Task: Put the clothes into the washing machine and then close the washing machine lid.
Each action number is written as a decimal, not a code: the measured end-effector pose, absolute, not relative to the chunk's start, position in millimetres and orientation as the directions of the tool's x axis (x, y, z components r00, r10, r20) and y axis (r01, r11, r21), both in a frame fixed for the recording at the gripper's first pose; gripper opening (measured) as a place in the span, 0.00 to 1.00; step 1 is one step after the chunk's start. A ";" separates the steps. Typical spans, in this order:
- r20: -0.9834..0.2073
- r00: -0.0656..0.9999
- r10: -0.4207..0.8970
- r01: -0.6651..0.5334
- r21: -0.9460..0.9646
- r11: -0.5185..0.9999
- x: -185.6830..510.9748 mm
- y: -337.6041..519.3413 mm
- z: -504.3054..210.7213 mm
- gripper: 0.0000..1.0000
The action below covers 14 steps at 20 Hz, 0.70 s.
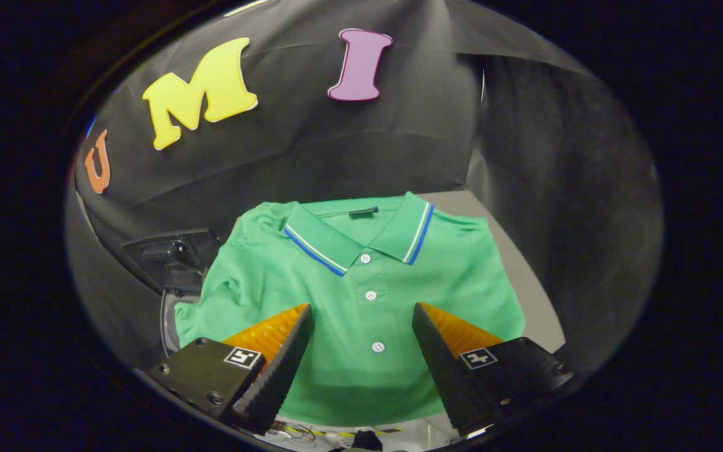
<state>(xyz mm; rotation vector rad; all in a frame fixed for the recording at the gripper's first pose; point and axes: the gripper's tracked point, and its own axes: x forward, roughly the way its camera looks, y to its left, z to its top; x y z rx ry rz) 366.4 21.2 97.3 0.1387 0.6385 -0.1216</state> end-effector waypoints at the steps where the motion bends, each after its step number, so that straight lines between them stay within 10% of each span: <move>1: -0.619 0.781 -0.078 0.156 0.073 0.985 366.5 19.5 91.8 1.00; 14: -0.702 0.708 -0.074 0.146 0.043 0.988 365.7 19.5 93.6 0.93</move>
